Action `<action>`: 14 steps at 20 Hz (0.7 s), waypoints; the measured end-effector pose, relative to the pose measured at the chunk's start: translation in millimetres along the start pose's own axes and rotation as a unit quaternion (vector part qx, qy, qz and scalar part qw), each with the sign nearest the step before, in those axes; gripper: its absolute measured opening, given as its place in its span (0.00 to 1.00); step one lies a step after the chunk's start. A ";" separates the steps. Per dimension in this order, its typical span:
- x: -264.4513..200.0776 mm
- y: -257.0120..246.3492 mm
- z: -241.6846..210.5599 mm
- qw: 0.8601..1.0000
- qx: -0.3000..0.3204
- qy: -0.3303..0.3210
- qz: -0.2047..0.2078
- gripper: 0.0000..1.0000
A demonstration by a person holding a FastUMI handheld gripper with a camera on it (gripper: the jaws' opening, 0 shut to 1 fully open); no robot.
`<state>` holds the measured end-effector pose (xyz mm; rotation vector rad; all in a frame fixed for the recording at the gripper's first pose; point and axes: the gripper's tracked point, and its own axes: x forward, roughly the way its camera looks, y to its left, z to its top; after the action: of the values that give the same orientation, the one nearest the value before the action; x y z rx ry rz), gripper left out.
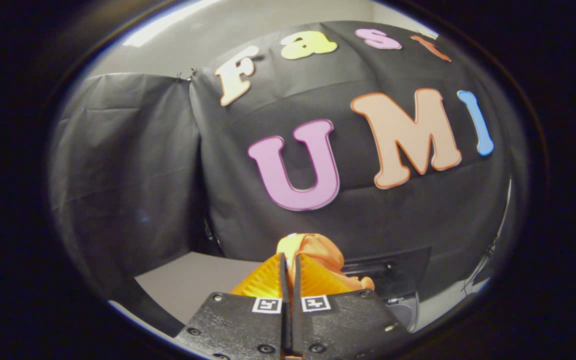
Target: Put the clothes into the washing machine and then close the washing machine lid.
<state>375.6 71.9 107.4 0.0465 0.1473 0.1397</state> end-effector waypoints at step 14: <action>35.6 -100.3 -247.1 0.983 0.084 0.138 -0.086 0.01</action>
<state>387.1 -13.4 -147.6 0.1827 0.4386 -0.0396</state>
